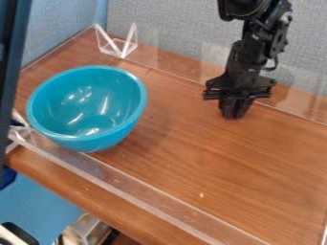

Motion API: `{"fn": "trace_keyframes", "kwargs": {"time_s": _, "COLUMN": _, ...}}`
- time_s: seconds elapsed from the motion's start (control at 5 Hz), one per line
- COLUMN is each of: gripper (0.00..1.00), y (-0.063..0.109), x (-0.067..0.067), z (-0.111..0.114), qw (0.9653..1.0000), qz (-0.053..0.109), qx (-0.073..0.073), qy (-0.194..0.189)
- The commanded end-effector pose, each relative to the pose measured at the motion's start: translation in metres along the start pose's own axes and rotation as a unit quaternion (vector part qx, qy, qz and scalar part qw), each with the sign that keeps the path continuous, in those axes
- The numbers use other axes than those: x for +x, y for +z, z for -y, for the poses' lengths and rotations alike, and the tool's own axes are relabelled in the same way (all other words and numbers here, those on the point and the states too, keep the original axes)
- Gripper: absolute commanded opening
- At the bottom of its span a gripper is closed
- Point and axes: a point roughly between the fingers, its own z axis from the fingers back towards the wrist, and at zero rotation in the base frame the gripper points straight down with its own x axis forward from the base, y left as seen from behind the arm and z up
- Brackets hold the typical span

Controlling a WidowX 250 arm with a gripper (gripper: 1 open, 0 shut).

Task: Remove the mushroom from inside the blue bowl and put it on the table

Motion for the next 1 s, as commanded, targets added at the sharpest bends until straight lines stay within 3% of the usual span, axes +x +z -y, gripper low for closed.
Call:
{"fn": "trace_keyframes", "kwargs": {"time_s": 0.0, "gripper": 0.00, "y": 0.026, "x": 0.003, "z": 0.000, "qw": 0.9994, "qz": 0.025, "qx": -0.023, "qy": 0.008}}
{"fn": "trace_keyframes", "kwargs": {"time_s": 0.4, "gripper": 0.00, "y": 0.025, "x": -0.019, "z": 0.007, "qw": 0.9996, "qz": 0.025, "qx": -0.013, "qy": 0.010}}
{"fn": "trace_keyframes", "kwargs": {"time_s": 0.6, "gripper": 1.00, "y": 0.031, "x": -0.032, "z": 0.015, "qw": 0.9987, "qz": 0.035, "qx": 0.002, "qy": 0.037}}
{"fn": "trace_keyframes", "kwargs": {"time_s": 0.8, "gripper": 0.00, "y": 0.037, "x": -0.048, "z": 0.019, "qw": 0.9965, "qz": 0.043, "qx": 0.013, "qy": 0.070}}
